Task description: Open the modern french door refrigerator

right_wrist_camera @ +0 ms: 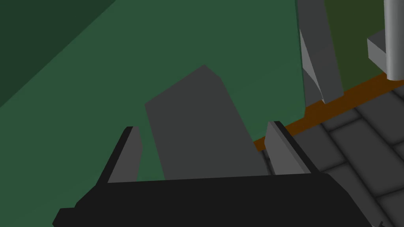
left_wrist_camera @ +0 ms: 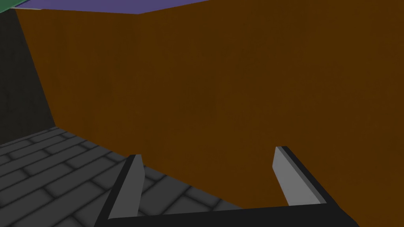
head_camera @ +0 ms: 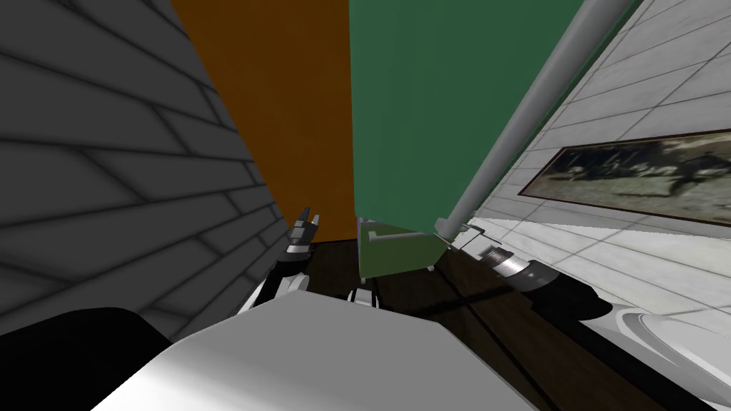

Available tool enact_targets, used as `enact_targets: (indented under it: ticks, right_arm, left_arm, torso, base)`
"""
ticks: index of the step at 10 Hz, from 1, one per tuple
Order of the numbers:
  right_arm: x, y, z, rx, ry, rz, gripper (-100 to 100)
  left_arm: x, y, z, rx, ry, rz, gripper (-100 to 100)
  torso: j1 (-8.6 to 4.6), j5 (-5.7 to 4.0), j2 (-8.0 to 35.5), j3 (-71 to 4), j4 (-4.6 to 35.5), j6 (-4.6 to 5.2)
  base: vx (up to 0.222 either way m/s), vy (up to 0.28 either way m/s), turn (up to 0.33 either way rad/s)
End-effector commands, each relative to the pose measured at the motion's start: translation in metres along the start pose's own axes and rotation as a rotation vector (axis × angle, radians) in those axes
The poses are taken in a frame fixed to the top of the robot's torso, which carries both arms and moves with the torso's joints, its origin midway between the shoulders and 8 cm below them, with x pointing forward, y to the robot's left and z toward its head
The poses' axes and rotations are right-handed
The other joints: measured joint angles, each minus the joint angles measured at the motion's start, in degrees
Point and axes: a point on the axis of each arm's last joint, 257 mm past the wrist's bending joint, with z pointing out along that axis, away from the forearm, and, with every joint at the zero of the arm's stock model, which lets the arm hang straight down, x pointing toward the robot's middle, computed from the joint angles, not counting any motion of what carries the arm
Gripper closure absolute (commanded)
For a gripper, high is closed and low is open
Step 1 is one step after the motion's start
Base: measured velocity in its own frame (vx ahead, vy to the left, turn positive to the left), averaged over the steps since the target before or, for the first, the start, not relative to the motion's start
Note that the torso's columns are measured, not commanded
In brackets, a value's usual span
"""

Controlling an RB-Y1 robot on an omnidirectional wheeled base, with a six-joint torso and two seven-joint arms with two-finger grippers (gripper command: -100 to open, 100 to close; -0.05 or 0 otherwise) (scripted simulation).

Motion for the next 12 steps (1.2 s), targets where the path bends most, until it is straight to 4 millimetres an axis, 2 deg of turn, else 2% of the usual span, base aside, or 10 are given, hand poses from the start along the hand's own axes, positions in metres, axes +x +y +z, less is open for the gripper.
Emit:
enact_targets:
  ticks: [1,5,6,7,9,12]
  right_arm:
    - [0.011,-0.009,-0.004,0.021,0.037,-0.003,100]
    - [0.03,-0.028,-0.012,0.063,0.093,-0.01,100]
    - [0.029,-0.021,-0.01,0.046,0.086,-0.001,100]
    - [0.042,-0.029,-0.016,0.07,0.122,-0.001,100]
    - [0.052,-0.038,-0.022,0.093,0.15,-0.006,100]
    - [0.066,-0.051,-0.03,0.128,0.192,-0.013,100]
  left_arm:
    - [0.0,0.0,0.0,0.0,0.0,0.0,0]
    - [0.0,0.0,0.0,0.0,0.0,0.0,0]
    - [0.0,0.0,0.0,0.0,0.0,0.0,0]
    - [0.0,0.0,0.0,0.0,0.0,0.0,0]
    - [0.0,0.0,0.0,0.0,0.0,0.0,0]
    - [0.0,0.0,0.0,0.0,0.0,0.0,0]
  torso:
    - [-0.04,0.06,-0.02,-0.06,0.04,-0.05]
    - [-0.09,0.2,-0.17,-0.24,0.17,0.03]
    - [-0.1,0.2,-0.17,-0.24,0.2,0.02]
    - [-0.31,0.19,-0.26,-0.3,0.17,-0.09]
    - [0.0,0.05,-0.06,-0.08,0.07,0.14]
    - [0.0,0.21,-0.38,-0.37,0.06,-0.19]
  base:
    - [-0.109,0.198,-0.118]
    - [-0.089,0.194,-0.119]
    - [-0.039,0.088,-0.049]
    - [-0.052,0.159,-0.122]
    - [-0.067,0.253,-0.157]
    - [-0.058,0.234,-0.108]
